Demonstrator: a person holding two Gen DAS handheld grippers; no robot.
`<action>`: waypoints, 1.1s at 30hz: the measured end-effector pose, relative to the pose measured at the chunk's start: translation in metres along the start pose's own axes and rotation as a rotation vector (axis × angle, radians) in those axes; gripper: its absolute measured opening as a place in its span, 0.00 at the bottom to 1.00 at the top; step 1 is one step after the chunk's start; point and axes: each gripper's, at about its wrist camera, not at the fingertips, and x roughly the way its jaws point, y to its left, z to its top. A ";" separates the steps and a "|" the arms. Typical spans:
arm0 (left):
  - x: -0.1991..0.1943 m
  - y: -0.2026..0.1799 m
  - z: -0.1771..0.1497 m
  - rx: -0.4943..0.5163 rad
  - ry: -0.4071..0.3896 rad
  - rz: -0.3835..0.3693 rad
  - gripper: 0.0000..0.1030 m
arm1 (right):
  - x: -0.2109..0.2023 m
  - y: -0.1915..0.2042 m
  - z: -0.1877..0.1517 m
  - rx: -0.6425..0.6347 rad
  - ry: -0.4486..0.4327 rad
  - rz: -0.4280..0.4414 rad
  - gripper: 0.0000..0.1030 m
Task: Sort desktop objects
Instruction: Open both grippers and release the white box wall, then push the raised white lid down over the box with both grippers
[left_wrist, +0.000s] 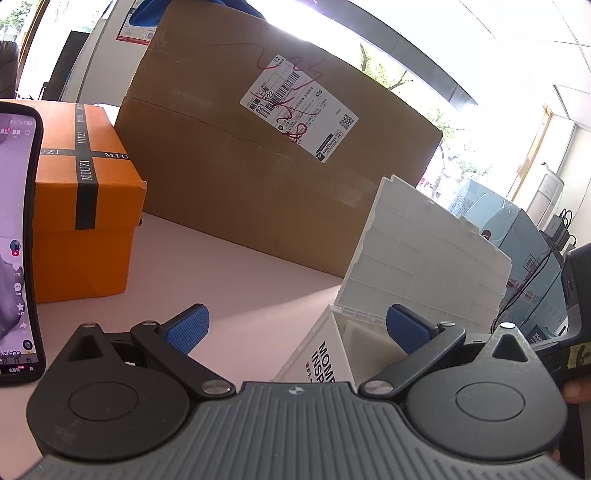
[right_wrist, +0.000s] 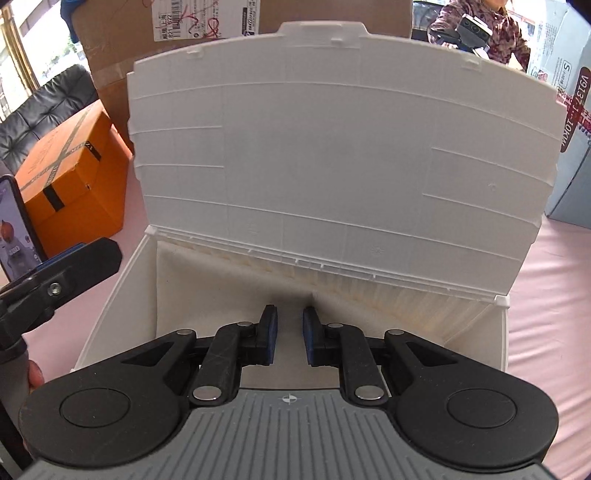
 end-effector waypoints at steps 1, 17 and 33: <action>0.000 0.000 0.000 0.002 -0.001 -0.002 1.00 | -0.006 -0.001 -0.002 0.004 -0.017 0.030 0.33; -0.004 -0.002 -0.005 0.033 -0.067 -0.066 1.00 | -0.108 -0.097 -0.028 0.125 -0.600 -0.062 1.00; 0.025 -0.020 0.018 0.047 -0.048 -0.201 1.00 | -0.047 -0.177 -0.039 0.322 -0.776 0.455 0.99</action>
